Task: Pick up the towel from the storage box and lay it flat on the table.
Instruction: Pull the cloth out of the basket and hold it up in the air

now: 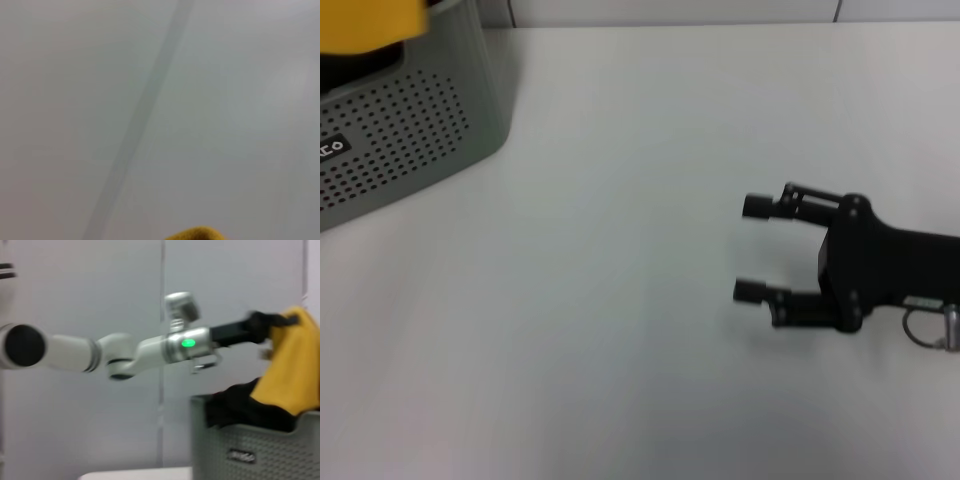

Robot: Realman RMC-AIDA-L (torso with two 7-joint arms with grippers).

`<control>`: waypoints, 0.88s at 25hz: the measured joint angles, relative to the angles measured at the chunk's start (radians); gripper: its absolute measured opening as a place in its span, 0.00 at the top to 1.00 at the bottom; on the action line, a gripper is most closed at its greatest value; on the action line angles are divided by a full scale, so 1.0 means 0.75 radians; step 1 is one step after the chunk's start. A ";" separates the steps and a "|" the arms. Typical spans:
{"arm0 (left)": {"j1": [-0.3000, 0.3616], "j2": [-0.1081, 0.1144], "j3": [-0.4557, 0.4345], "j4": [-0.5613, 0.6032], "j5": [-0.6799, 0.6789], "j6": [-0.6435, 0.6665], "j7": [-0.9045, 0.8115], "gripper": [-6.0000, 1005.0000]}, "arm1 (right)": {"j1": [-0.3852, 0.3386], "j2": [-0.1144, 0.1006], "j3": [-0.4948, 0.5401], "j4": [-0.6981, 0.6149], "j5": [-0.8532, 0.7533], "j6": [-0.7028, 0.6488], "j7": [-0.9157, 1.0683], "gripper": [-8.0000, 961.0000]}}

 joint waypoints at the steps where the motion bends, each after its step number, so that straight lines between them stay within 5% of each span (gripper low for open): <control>1: -0.003 0.007 0.000 -0.029 -0.062 0.113 0.020 0.96 | 0.004 0.002 0.003 0.024 0.025 -0.013 -0.018 0.18; 6: -0.045 0.014 0.001 -0.165 -0.248 0.493 -0.043 0.96 | 0.044 0.007 -0.023 0.146 0.213 -0.078 -0.149 0.18; 10: -0.098 0.004 0.013 -0.326 -0.321 0.682 -0.075 0.96 | 0.062 0.007 -0.168 0.171 0.394 -0.090 -0.281 0.18; 22: -0.224 -0.019 0.184 -0.703 -0.332 0.726 -0.005 0.96 | 0.071 0.007 -0.822 -0.067 0.980 -0.455 -0.641 0.18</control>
